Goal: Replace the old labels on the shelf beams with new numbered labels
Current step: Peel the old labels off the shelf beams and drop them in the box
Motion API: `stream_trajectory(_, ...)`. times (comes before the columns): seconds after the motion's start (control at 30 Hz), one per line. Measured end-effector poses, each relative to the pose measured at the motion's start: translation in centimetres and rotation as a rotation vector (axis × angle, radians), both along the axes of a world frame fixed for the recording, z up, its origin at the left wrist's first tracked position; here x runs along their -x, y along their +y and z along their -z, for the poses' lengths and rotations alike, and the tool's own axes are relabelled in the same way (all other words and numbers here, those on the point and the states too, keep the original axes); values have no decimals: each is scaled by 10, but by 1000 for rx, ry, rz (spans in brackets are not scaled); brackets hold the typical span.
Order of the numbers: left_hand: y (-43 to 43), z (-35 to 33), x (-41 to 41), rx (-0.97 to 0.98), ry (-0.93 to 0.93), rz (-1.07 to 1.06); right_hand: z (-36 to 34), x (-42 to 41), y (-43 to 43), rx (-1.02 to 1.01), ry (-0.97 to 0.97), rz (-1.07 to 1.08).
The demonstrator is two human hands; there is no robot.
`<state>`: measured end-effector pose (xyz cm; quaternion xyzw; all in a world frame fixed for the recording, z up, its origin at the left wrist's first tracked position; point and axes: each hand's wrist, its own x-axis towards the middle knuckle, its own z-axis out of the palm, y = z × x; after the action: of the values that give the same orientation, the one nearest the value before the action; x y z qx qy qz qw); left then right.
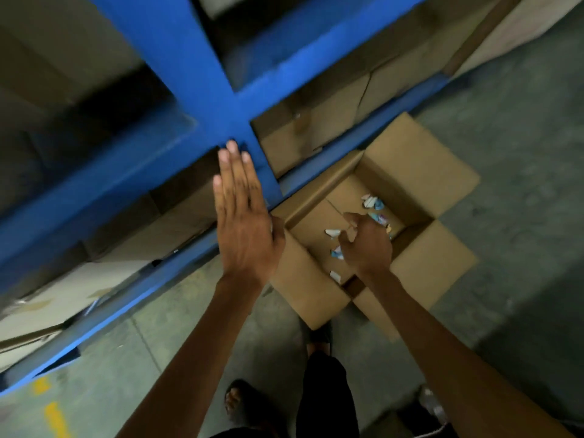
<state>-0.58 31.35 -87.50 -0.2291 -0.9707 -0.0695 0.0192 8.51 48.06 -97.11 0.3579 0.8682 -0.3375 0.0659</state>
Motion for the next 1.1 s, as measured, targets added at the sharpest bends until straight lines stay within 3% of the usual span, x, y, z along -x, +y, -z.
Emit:
stream_trajectory(0.17, -6, -91, -18, -164, -46, 79, -121, 15, -9, -142, 153, -126)
stream_trajectory(0.33, -47, -224, -49, -321, -12, 52, -284, 18, -67, -237, 461, -254)
stream_trajectory(0.5, -144, -364, -90, -393, 71, -34, -461, 10, -168, -270, 702, -388)
stream_trajectory(0.7, -267, -463, -113, -533, 263, -195, -600, 16, -277, -319, 995, -550)
stream_trajectory(0.87, -327, -501, -108, -568, 345, -317, -640, 37, -344, -312, 1082, -564)
stream_trajectory(1.1, -352, -500, -81, -468, 293, -333, -626, 62, -378, -311, 980, -539)
